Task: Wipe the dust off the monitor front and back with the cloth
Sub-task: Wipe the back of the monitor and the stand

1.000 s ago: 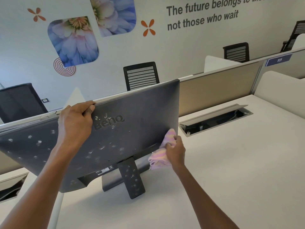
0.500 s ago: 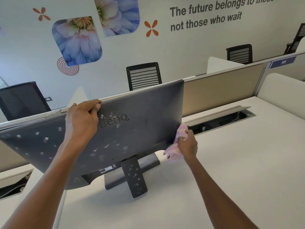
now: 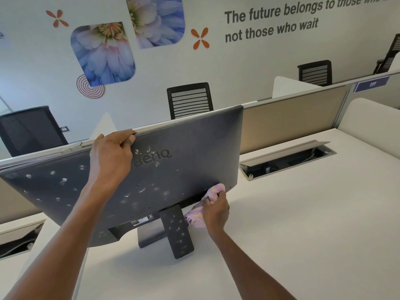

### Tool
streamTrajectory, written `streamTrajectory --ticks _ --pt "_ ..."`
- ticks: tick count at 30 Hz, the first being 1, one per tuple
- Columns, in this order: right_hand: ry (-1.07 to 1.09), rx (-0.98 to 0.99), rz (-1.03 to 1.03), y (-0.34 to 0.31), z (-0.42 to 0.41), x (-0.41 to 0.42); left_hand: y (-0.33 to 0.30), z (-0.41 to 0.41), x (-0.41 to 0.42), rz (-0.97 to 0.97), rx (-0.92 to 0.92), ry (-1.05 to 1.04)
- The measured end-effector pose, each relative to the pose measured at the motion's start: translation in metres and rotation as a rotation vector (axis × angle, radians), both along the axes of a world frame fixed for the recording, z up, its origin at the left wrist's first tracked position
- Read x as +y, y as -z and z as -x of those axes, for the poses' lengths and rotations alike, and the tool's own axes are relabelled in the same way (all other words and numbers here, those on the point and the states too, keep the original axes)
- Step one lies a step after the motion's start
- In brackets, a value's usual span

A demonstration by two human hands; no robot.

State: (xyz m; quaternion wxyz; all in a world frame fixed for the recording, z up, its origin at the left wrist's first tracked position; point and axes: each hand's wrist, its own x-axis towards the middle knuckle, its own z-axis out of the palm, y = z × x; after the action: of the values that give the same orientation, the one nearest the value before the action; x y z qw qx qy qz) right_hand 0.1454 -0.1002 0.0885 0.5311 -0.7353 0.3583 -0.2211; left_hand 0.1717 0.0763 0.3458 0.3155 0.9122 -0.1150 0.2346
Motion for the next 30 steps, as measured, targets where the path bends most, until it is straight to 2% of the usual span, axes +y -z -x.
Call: streamTrajectory --ticks 7,9,11,17,21,23,26,30 --pt "-0.509 0.07 0.356 0.015 0.003 0.016 0.0 0.001 0.002 0.006 -0.024 0.004" --pt "-0.597 0.092 0.397 0.017 0.002 0.015 0.001 0.0 0.002 0.004 -0.031 0.007" --pt "-0.58 0.083 0.342 0.019 -0.003 0.014 0.001 -0.001 0.002 0.006 -0.033 0.01" --pt "-0.31 0.03 0.042 0.02 -0.007 0.008 0.004 -0.004 0.003 -0.002 -0.052 0.022" --pt "-0.024 0.032 -0.226 0.012 -0.009 -0.013 0.007 -0.009 0.005 0.001 -0.075 0.031" --pt "0.055 0.04 -0.282 0.01 -0.009 -0.013 0.007 -0.01 0.004 0.004 -0.08 0.035" --pt "0.047 0.042 -0.261 0.001 -0.006 0.001 0.008 -0.01 0.006 0.003 -0.079 0.032" --pt "-0.196 0.016 0.053 0.008 -0.004 0.01 0.008 -0.01 0.007 -0.011 -0.081 0.029"
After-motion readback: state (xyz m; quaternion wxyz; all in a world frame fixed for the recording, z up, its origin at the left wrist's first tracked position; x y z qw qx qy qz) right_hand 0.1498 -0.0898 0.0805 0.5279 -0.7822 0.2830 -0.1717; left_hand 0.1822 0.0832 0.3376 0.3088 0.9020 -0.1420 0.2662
